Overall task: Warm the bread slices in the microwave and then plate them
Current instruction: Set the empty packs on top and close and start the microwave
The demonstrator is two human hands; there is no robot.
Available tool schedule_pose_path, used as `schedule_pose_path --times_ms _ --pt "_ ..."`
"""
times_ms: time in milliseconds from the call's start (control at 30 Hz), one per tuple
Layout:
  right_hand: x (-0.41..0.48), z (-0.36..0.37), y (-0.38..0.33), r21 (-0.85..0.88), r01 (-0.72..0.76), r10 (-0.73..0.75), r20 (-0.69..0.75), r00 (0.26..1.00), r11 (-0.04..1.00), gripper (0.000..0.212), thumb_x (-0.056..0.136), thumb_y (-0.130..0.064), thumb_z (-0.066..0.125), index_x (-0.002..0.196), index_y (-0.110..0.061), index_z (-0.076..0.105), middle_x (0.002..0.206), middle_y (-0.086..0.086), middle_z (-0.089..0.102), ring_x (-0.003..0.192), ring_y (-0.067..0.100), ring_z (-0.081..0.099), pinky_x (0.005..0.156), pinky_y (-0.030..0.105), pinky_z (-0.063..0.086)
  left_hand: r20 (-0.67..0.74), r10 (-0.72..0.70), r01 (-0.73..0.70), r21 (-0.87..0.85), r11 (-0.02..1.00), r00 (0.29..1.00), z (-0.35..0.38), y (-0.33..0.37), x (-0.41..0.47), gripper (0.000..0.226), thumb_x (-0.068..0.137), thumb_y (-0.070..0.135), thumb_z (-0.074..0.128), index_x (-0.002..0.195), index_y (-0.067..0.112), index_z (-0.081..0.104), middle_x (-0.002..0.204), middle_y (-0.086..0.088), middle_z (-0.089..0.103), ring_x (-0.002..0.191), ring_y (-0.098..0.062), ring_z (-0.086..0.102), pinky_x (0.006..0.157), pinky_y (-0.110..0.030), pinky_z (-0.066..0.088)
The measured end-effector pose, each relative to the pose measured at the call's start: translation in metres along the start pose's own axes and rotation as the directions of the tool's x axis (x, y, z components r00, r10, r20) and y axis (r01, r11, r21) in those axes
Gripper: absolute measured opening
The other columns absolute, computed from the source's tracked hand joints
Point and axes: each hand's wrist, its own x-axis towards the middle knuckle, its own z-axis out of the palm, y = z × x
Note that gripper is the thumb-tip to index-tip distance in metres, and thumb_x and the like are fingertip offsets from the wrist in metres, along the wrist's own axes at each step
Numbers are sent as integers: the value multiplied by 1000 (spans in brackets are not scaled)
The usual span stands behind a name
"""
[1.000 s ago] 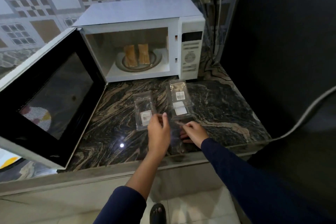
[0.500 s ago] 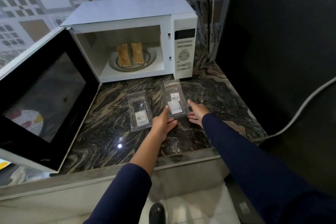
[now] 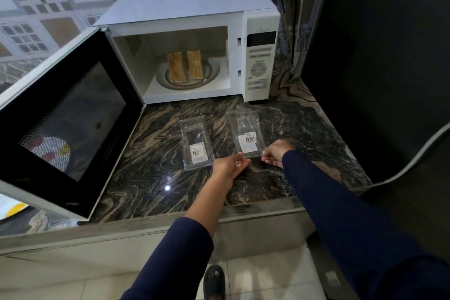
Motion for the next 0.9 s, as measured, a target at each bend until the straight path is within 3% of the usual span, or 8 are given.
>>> schedule_pose_path --times_ms 100,167,267,367,467,600,767,900 --pt "1 -1 1 -70 32 -34 -25 999 997 27 90 9 44 67 -6 41 63 12 51 32 9 53 29 13 39 -31 16 -16 -3 1000 999 1 -2 0 11 84 -10 59 94 -13 57 90 -24 58 75 -28 62 50 -22 57" --pt "0 -1 2 -129 52 -59 -50 997 990 30 89 10 46 66 -7 39 62 13 53 27 7 52 32 16 42 -61 79 -66 193 979 995 1 -4 1 5 86 -3 60 84 -7 59 78 -16 59 68 -20 60 55 -19 56" --pt "-1 0 2 -366 132 -194 -138 971 921 30 85 3 55 60 -11 44 84 20 66 76 28 68 70 34 54 49 405 -284 789 545 913 -5 -7 -2 34 90 28 59 64 6 59 61 -7 60 55 -17 56 59 -23 51" --pt "-13 -3 -2 -555 216 -351 -148 925 803 6 85 -14 62 89 -10 60 116 14 60 110 29 55 90 31 43 196 562 -422 854 305 803 -17 -4 -22 38 92 41 51 85 5 60 73 -8 65 63 -23 62 62 -38 54" --pt "-14 -3 -6 -524 311 -424 -109 899 793 45 84 -24 66 122 -6 51 132 14 45 119 30 47 96 31 39 213 691 -511 820 259 691 -37 1 -35 29 95 35 47 106 11 59 94 -1 64 83 -14 61 75 -32 54" --pt "-17 10 -11 -432 407 -478 -65 876 805 72 79 -31 72 138 -10 36 145 13 33 131 28 37 106 33 33 91 870 -518 831 201 485 -68 7 -28 52 90 35 55 136 14 42 142 0 38 133 -13 32 110 -29 30" --pt "-14 34 -12 -311 396 -435 -66 898 864 108 69 -37 80 148 -11 11 154 11 16 142 27 21 116 39 24 -84 759 -397 812 428 646 -79 19 -8 104 74 59 65 150 20 6 159 2 6 146 -18 7 115 -39 16" --pt "-7 50 -11 -334 361 -406 -74 911 871 108 66 -35 82 146 -10 14 148 16 28 136 30 31 112 40 31 -141 619 -297 782 549 773 -75 30 7 116 69 63 66 150 13 0 159 -6 1 146 -22 0 117 -43 11"
